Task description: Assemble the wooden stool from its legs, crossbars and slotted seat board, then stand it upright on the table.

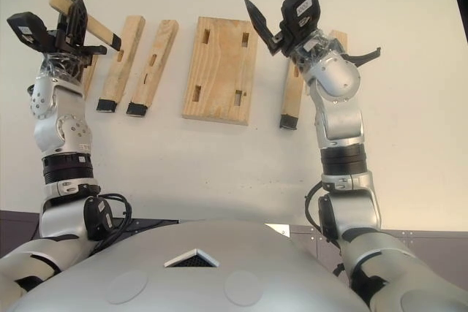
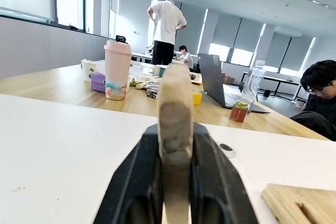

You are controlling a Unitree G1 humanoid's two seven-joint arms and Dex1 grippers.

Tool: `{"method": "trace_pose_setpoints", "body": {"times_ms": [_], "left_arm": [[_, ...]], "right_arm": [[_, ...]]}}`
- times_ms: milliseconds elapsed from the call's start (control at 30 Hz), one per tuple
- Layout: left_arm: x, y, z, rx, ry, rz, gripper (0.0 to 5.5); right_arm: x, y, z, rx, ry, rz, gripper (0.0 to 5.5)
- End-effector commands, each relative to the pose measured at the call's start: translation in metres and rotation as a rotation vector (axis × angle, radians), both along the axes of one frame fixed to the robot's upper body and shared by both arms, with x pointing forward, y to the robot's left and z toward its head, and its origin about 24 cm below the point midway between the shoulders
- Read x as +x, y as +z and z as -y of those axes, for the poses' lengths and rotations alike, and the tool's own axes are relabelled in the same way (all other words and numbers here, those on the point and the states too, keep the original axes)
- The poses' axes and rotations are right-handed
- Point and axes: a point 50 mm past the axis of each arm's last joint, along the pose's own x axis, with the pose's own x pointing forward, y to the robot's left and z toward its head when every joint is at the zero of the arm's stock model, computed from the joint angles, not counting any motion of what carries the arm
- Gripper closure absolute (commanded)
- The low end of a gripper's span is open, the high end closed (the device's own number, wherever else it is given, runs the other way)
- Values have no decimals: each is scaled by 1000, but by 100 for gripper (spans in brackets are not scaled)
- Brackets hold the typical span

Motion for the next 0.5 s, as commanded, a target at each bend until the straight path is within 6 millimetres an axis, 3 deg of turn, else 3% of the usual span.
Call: {"method": "trace_pose_setpoints", "body": {"times_ms": [33, 233, 500], "left_arm": [[0, -17, -11, 26, 30, -43, 512], [-4, -39, -11, 26, 22, -106, 512], [-4, -67, 2, 119, -57, -367, 512]], "right_arm": [[-1, -2, -3, 5, 21, -12, 257], [0, -2, -2, -12, 38, -27, 257], [1, -3, -4, -26, 40, -36, 257]]}}
